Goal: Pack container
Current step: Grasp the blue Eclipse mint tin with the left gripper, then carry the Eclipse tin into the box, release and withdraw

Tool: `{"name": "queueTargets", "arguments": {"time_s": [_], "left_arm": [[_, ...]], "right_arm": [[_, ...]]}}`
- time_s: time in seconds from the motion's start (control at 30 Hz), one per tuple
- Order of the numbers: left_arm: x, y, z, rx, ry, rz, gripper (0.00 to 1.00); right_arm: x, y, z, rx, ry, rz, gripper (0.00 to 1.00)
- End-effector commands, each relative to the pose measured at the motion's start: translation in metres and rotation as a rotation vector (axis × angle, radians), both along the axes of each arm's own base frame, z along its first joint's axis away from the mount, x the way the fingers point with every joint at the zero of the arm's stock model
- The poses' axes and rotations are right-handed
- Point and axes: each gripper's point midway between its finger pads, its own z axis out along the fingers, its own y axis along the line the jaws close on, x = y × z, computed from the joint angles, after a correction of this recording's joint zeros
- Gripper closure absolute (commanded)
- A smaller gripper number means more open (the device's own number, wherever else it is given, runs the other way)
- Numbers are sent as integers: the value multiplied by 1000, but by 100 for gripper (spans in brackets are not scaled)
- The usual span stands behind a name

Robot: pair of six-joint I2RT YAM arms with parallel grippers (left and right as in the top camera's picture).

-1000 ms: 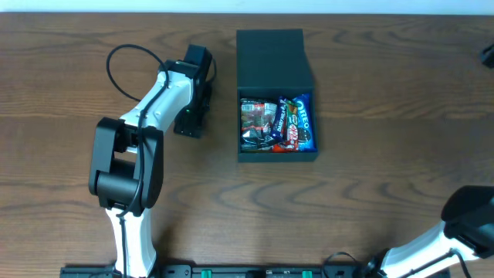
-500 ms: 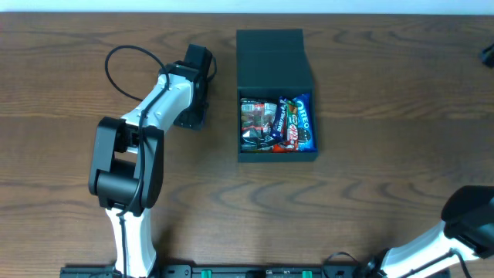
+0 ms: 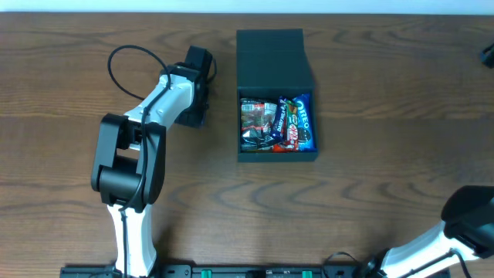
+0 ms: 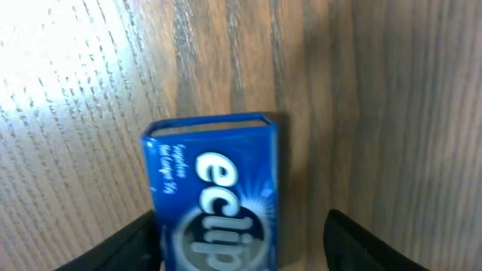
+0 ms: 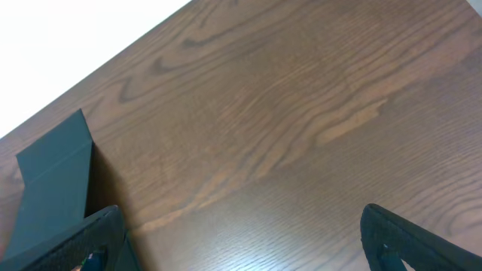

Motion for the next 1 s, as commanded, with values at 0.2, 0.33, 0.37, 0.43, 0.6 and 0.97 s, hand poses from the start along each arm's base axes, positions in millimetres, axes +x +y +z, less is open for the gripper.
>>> {"name": "queueTargets", "arguments": {"time_s": [0.2,0.33,0.37,0.43,0.6,0.97], "left_arm": [[-6,3,-19,10,53,-71,45],[-4,3,-17,23,53,-141,56],[-2,3,-15,26,47,-164,59],[6,2,-8,33,27,-210,62],[40,-3,30,66,-84,-325,65],[83,-72,153,248,-325,-912,94]], "right_arm": [[0,0,-4,6,7,10,1],[1,-1,-4,4,4,10,1],[1,-1,-4,3,3,10,1],[1,-1,-3,1,1,10,1],[2,-1,-3,1,0,10,1],[1,-1,-3,1,0,10,1]]}}
